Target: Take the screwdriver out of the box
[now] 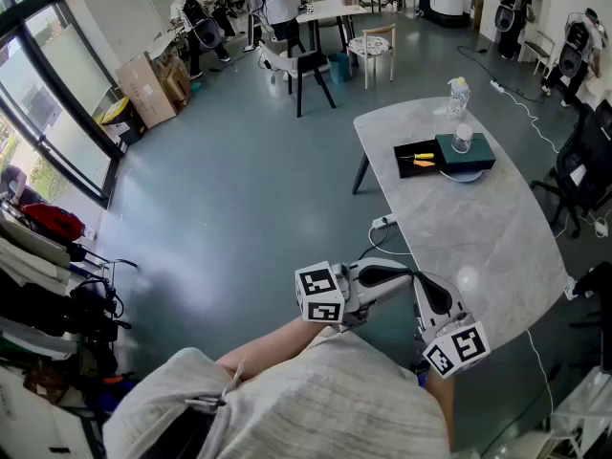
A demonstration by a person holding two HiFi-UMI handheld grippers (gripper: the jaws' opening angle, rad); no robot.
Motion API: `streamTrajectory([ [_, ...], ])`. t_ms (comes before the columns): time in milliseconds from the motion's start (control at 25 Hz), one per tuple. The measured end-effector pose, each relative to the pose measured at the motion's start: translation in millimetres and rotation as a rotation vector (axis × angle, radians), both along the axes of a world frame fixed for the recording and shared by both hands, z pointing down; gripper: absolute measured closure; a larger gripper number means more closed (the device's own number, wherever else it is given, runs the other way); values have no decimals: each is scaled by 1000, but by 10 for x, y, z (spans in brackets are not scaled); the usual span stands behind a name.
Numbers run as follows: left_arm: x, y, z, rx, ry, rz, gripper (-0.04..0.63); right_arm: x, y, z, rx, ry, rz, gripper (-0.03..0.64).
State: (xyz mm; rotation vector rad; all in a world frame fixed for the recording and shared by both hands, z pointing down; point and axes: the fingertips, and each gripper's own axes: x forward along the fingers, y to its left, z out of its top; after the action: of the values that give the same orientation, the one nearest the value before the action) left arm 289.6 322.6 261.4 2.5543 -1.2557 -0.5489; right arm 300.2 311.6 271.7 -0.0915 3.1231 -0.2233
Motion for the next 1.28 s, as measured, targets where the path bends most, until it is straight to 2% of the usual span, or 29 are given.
streamTrajectory([
  [1280, -135, 146, 57, -11, 15, -12, 572, -138, 150, 53, -7, 22, -21, 607],
])
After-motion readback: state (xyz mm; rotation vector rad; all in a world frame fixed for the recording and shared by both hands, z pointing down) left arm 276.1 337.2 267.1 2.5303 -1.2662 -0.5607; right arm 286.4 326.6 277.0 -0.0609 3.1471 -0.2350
